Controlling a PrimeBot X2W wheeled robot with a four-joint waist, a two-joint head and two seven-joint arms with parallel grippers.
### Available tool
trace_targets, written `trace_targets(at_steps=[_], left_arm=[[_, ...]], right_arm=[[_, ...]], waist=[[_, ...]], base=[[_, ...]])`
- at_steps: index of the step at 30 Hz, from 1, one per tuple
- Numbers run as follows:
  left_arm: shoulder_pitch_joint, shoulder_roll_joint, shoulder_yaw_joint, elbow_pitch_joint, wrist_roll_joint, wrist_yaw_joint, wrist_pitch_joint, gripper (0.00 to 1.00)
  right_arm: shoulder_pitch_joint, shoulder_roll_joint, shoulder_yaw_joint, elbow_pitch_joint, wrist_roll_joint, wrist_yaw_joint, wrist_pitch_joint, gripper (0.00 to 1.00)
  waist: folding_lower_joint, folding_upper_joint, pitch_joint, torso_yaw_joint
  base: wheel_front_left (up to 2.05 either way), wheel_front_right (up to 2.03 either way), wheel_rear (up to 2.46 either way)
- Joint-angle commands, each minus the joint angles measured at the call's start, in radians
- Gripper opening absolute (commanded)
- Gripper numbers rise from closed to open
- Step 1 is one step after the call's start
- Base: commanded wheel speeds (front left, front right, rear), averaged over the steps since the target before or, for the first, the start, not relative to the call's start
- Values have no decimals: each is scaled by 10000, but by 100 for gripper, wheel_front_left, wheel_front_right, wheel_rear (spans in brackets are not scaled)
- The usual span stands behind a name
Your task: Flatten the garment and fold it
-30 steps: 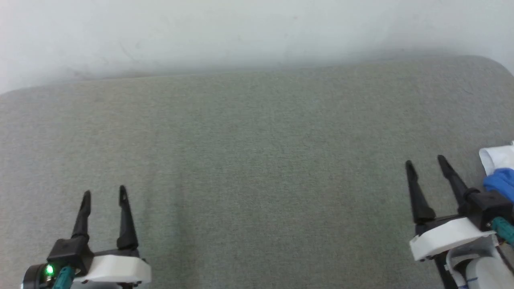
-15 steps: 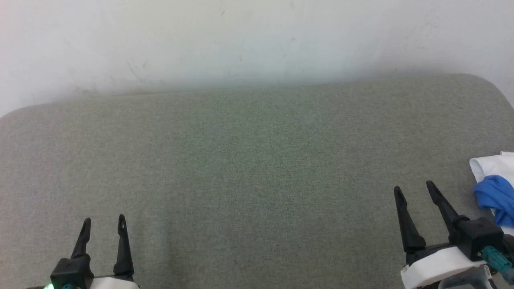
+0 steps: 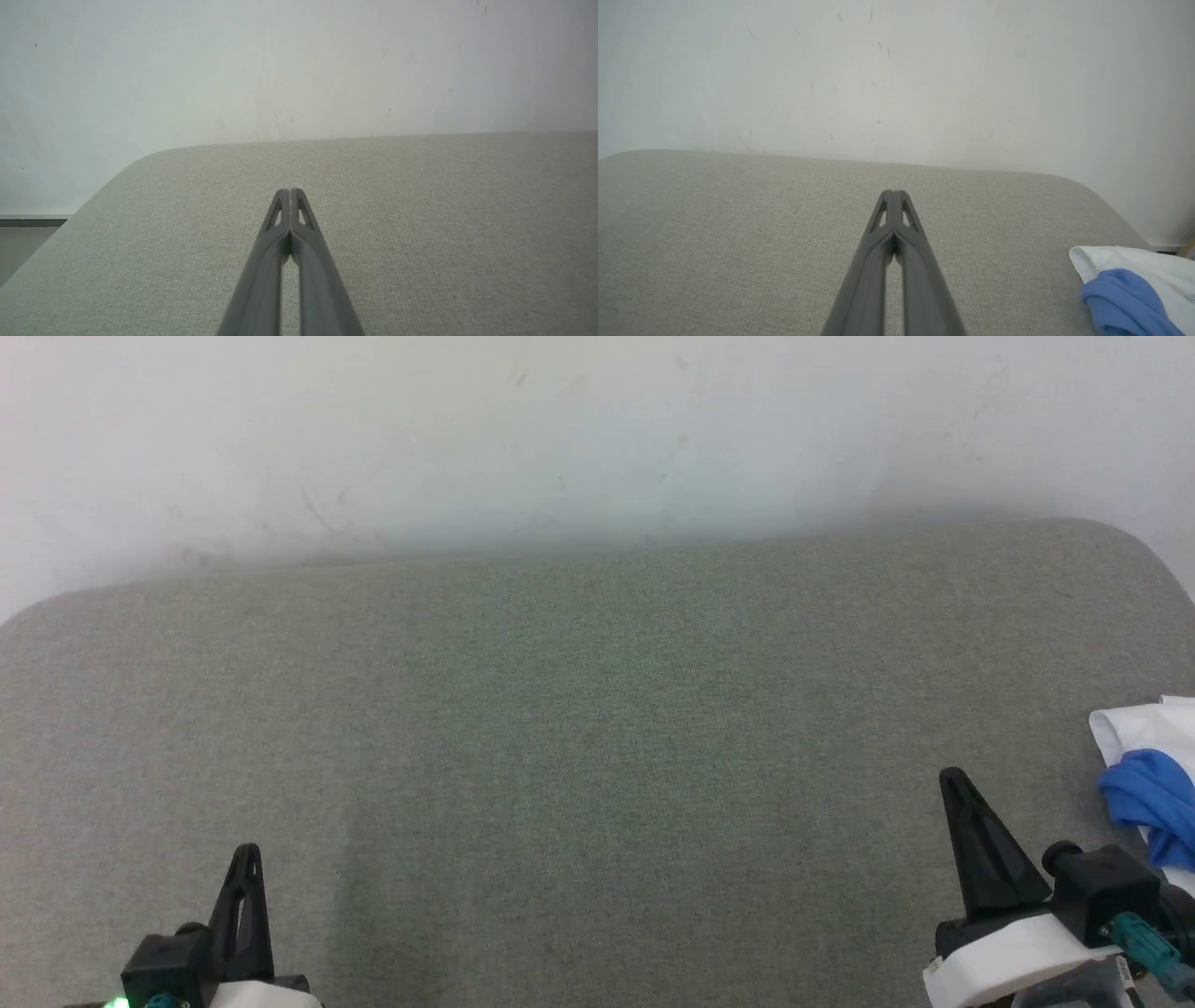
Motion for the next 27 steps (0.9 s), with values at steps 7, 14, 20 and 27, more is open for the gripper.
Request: trace_targets(at_steps=[7, 14, 20, 27], left_arm=[[-111, -94, -50, -57, 95, -41, 184, 0], [-190, -165, -89, -99, 163, -71, 317, 0], [-258, -226, -123, -134, 222, -96, 431, 0], [-337, -296, -162, -175, 290, -125, 563, 0]], right_arm=[[-89, 12, -3, 60, -51, -2, 77, 0], [-152, 20, -4, 107, -87, -3, 132, 0], [-207, 28, -6, 147, -117, -3, 179, 0], [-270, 36, -8, 194, -153, -5, 233, 0]], waist=[[0, 0, -24, 5], [0, 0, -47, 9], [0, 0, -66, 12], [0, 0, -89, 16]], base=[[0, 0, 0], [0, 0, 0], [0, 0, 0], [0, 0, 0]])
